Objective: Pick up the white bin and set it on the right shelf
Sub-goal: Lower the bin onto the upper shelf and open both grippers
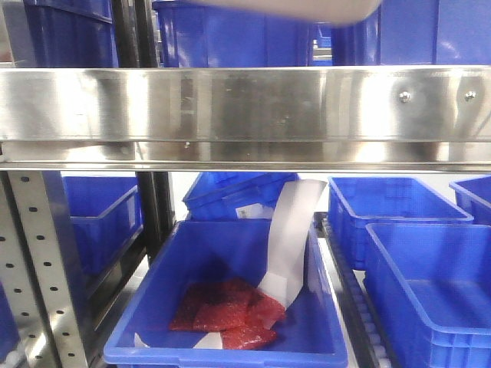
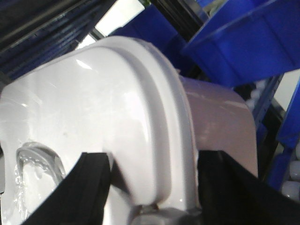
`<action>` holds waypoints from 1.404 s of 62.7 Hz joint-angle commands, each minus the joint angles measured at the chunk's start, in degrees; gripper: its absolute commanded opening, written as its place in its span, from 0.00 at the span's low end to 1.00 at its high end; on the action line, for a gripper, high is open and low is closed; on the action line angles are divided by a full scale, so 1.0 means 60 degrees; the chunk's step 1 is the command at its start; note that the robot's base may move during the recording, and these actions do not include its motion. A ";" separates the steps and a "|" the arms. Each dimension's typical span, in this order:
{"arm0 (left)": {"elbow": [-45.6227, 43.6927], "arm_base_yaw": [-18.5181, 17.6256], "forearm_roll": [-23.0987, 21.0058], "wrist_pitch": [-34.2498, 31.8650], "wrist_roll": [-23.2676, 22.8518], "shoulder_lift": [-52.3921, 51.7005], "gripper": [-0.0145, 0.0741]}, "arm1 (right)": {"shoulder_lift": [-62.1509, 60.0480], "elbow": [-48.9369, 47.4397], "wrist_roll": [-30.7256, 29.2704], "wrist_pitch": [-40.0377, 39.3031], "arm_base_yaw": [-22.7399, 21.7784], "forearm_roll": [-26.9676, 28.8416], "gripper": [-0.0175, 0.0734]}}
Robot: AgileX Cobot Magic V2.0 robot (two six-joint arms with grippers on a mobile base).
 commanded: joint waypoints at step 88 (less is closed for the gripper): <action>-0.0342 -0.0547 0.3487 -0.0531 0.0236 0.0327 0.66 | 0.1258 -0.1244 -0.2204 -0.1481 0.0547 -0.1582 0.89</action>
